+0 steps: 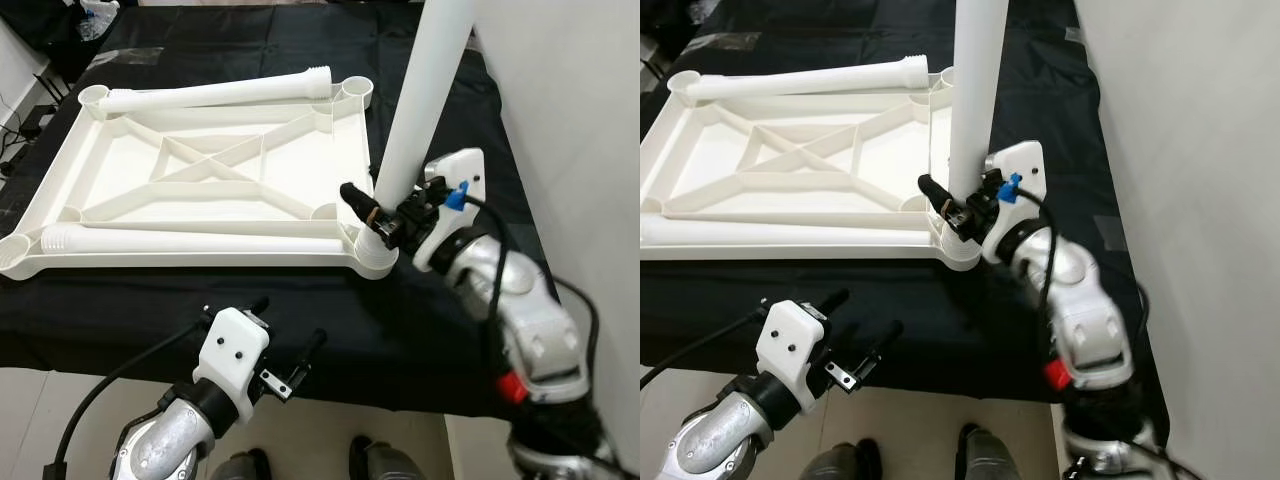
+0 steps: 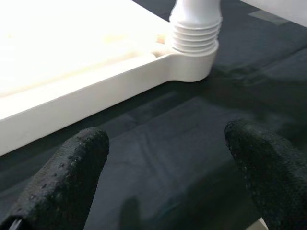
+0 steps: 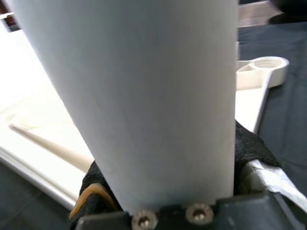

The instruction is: Building children table

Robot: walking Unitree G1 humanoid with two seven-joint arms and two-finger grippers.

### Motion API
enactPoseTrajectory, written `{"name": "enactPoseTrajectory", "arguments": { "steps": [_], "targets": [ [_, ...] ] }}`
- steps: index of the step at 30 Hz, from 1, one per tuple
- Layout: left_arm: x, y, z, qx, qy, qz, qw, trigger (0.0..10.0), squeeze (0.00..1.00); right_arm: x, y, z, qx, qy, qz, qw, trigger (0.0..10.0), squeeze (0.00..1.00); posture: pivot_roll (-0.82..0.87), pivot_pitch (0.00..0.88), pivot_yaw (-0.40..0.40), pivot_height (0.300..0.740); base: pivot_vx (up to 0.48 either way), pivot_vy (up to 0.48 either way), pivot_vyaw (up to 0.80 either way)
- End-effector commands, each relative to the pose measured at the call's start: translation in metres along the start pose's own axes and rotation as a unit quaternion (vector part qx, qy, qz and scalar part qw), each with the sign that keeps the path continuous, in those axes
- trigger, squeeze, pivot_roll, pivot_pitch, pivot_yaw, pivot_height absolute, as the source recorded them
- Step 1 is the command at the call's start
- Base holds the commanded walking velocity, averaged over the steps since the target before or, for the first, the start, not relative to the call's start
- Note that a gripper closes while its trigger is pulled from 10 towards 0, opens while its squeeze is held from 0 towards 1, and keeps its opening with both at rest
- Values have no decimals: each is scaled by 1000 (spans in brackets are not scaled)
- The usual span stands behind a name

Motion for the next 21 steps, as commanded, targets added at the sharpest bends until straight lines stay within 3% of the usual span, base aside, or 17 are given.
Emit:
{"name": "enactPoseTrajectory", "arguments": {
  "steps": [1,4,13,16,21],
  "targets": [
    [4,-8,-2,12,7,-2,1000,10000,0,-3,-55,-9,121,-42,14,992,10000,0,-29,270,-5,740,0,0,0],
    [6,-8,-1,11,14,1,1000,10000,0,-2,-62,-14,140,-87,20,986,10000,0,-28,257,-8,740,0,0,0],
    [10,-5,-2,6,20,10,1000,10000,0,4,-63,-13,149,-120,24,981,10000,0,-22,237,-9,740,0,0,0],
    [22,13,3,-27,36,26,999,10000,0,7,-62,-12,148,-123,27,981,10000,0,-10,219,-14,740,0,0,0],
    [50,81,18,-124,32,32,991,10000,0,9,-62,-10,146,-125,30,981,10000,0,-9,209,-15,740,0,0,0]
  ]
}}
Point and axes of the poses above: a point about 5 cm out from each wrist's last joint towards the gripper, its own z axis pointing out of the wrist towards the gripper, its own y axis along the axis of the wrist's last joint, x = y × z, the point moved 5 cm from there along z, pointing out of the wrist towards the gripper, and after that the axes turned 11 degrees about -z, right-handed, at the moved point
